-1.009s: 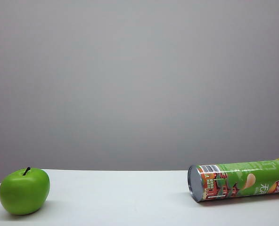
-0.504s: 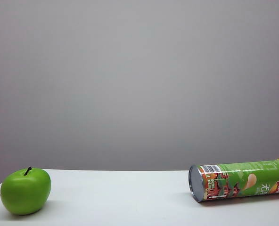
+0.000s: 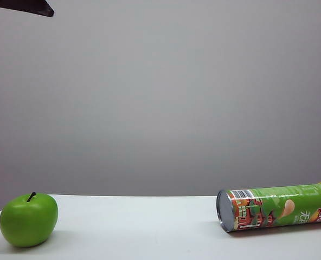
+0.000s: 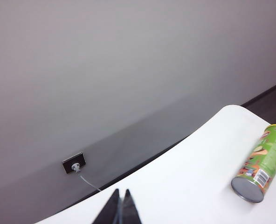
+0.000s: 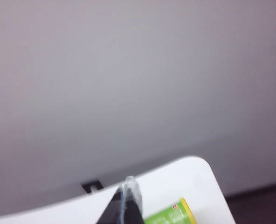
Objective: Pick up the green bucket of chips from the desk, place it near the apple, and finally stand it up.
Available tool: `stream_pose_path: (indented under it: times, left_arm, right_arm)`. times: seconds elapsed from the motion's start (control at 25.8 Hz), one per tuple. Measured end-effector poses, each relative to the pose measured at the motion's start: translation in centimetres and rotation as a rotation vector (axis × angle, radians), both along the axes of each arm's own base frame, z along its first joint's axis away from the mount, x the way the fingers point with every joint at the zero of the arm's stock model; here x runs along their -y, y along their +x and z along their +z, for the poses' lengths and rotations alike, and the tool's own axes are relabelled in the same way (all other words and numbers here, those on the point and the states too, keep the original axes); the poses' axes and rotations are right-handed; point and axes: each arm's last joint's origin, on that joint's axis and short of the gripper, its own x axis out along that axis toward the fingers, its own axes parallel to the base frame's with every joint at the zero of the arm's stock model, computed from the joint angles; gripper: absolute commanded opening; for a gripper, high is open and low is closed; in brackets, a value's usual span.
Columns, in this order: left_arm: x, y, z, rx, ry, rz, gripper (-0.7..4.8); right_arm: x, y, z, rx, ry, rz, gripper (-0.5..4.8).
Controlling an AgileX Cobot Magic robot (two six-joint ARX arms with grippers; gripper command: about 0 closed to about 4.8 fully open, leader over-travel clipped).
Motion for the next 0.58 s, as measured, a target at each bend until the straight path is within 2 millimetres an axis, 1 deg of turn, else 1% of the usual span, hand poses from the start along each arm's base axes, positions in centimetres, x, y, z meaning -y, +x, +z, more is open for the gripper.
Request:
stream_pose_path:
  times: [0.04,0.12,0.19,0.31,0.35,0.47,0.58]
  left_arm:
    - [0.0,0.5,0.1,0.000,0.004,-0.001,-0.05]
    - [0.1,1.0,0.2,-0.001,0.006,-0.001,-0.05]
    - [0.1,1.4,0.1,0.003,0.023,-0.008,-0.05]
    - [0.4,1.8,0.1,0.020,0.066,-0.033,-0.05]
    - [0.5,2.0,0.2,0.019,0.082,-0.042,-0.05]
    - [0.6,2.8,1.2,0.015,0.116,-0.060,-0.05]
    - [0.8,3.4,2.1,-0.011,0.170,-0.082,-0.05]
  right_arm:
    - [-0.1,1.3,0.9,-0.066,-0.016,0.008,0.03]
    - [-0.4,3.5,2.6,-0.127,-0.024,0.035,0.32]
    - [-0.7,5.7,3.8,-0.178,-0.028,0.069,0.33]
    - [-1.2,8.5,5.0,-0.236,-0.021,0.124,0.33]
    - [-1.4,9.8,5.5,-0.253,-0.011,0.148,0.34]
    - [-1.8,13.0,6.6,-0.293,0.012,0.195,0.45]
    - [-2.1,15.3,7.6,-0.337,0.028,0.202,0.67]
